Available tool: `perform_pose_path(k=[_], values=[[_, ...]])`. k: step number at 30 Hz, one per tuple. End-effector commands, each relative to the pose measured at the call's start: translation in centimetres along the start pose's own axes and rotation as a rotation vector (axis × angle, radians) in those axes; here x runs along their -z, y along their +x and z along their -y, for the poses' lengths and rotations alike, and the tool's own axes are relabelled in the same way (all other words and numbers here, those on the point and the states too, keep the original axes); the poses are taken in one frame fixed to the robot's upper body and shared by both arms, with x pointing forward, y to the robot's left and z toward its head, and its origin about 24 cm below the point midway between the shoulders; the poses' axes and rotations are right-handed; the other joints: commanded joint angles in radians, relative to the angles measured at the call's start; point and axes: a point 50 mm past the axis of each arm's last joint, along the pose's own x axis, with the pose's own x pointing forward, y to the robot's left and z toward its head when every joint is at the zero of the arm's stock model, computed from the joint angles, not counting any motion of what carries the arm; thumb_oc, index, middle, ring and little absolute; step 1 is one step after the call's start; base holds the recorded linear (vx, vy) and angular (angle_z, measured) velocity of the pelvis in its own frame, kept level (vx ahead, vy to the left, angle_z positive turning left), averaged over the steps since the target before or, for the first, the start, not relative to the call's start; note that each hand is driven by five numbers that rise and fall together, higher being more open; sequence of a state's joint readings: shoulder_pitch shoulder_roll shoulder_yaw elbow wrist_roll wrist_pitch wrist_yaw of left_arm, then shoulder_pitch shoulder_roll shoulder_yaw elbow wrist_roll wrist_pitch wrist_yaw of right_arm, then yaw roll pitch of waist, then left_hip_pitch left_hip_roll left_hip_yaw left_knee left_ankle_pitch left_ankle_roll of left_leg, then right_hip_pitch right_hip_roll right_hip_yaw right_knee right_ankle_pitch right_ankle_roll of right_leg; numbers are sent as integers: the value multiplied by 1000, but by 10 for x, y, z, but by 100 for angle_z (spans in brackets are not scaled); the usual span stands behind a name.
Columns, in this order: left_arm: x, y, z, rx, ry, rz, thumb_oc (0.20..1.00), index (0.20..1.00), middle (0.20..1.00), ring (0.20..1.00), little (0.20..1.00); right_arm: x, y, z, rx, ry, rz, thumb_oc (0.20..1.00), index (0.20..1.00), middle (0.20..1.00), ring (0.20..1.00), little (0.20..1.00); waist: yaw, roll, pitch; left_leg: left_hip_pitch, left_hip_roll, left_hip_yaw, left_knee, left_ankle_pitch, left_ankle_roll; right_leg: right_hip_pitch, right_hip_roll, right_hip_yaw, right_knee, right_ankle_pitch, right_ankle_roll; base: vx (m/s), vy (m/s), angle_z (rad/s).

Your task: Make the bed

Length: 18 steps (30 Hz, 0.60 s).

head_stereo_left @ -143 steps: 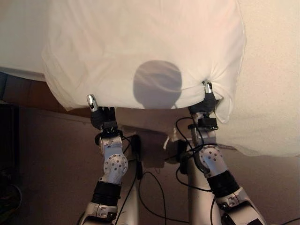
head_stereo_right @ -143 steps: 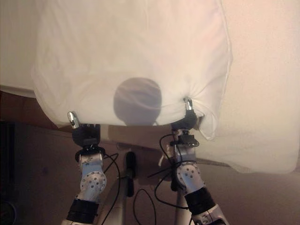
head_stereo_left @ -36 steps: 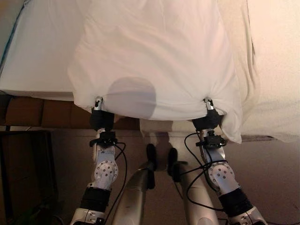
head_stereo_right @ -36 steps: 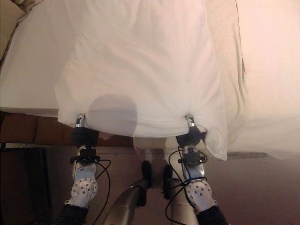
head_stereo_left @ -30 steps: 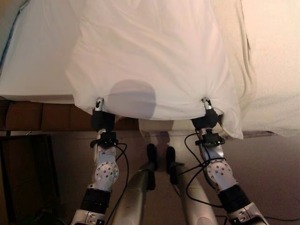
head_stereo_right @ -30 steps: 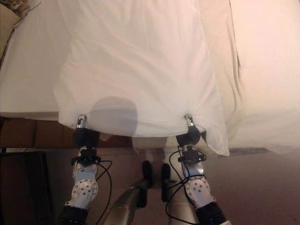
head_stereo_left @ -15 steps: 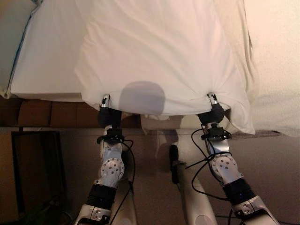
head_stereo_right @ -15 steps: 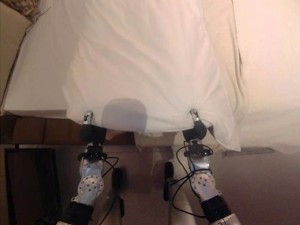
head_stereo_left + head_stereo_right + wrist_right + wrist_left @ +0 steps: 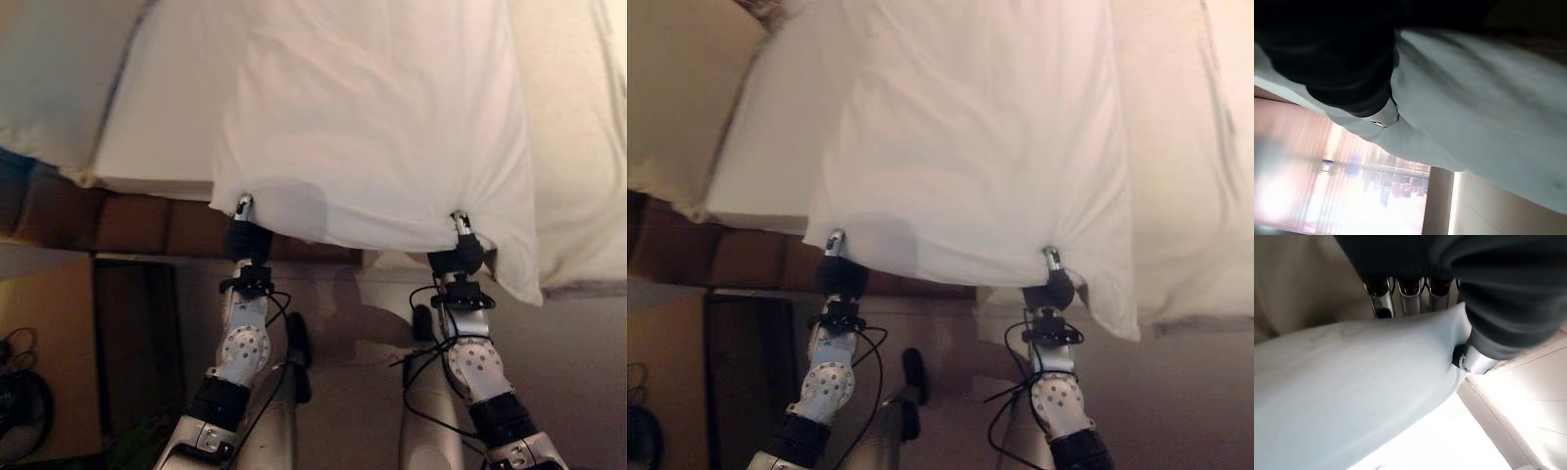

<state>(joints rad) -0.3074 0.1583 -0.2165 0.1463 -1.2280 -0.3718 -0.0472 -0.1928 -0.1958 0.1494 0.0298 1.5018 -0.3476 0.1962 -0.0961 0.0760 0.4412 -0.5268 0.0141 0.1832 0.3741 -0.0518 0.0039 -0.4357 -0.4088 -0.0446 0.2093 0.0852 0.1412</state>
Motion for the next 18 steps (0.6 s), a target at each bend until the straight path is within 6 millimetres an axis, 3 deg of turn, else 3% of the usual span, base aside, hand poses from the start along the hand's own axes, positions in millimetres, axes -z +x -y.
perform_pose_path(k=[1,2,3,4,7,9,12,15,16,17,18], values=[[-36,6,18,145,107,124,200,200,200,200,200,-2,-9,-21,-172,-69,-15,200,200,200,200,200,-18,-25,-67,48,9,-4,-185,65,-47,-41,150,-95,-55,25,1,-49,268,-26],[-36,6,18,145,107,124,200,200,200,200,200,-2,-9,-21,-172,-69,-15,200,200,200,200,200,-18,-25,-67,48,9,-4,-185,66,-47,-42,150,-95,-55,25,1,-86,277,-37],[-33,6,18,128,88,127,200,200,200,200,200,3,-7,-21,-177,-63,-32,200,200,200,200,200,-22,-49,-51,85,-27,28,-248,87,-36,-88,282,-131,29,-13,-17,-42,134,-33],[-33,6,18,128,89,127,200,200,200,200,200,3,-7,-21,-177,-63,-31,200,200,200,200,200,-21,-50,-50,88,-28,30,-250,88,-36,-89,281,-129,33,-15,-17,-46,191,-36],[-27,3,10,56,44,135,200,200,200,200,200,5,-7,-12,-142,-72,-38,200,200,200,200,200,-17,-60,-47,117,-56,49,-304,109,-23,-93,382,-127,74,-54,-36,-7,99,-32],[-20,0,5,22,35,119,200,200,200,200,200,2,-11,2,-81,-112,-52,200,200,200,200,200,-20,-35,-48,127,-61,54,-318,112,-24,-85,383,-67,30,-57,-53,-6,45,-32],[-2,-9,-8,-86,-70,95,200,200,200,200,200,-3,-16,32,54,-156,-66,200,200,200,200,200,-8,-6,-62,114,-48,77,-314,122,-29,-53,379,-75,-20,-46,-58,-48,-40,-6],[6,-10,-14,-139,-78,81,200,200,200,200,200,-10,-18,49,136,-194,-55,200,200,200,200,200,-15,-3,-54,84,-35,82,-240,114,-47,-32,380,-86,-42,-47,-67,-80,-153,3],[9,-11,-21,-175,-55,72,200,200,200,200,200,-11,-21,58,176,-210,-71,200,200,200,200,200,-15,-22,-38,40,-26,51,-160,109,-65,-27,382,-84,-43,-48,-78,-119,-176,14],[9,-11,-21,-175,-55,73,200,200,200,200,200,-11,-20,57,175,-209,-71,200,200,200,200,200,-15,-22,-38,38,-26,50,-157,108,-66,-27,382,-85,-43,-48,-78,-137,-127,37],[13,-12,-26,-221,-79,73,200,200,200,200,200,-9,-21,64,208,-233,-96,200,200,200,200,200,0,-35,-32,11,-48,-28,-112,102,-69,-41,388,-69,-32,-41,-83,-81,-50,34]])
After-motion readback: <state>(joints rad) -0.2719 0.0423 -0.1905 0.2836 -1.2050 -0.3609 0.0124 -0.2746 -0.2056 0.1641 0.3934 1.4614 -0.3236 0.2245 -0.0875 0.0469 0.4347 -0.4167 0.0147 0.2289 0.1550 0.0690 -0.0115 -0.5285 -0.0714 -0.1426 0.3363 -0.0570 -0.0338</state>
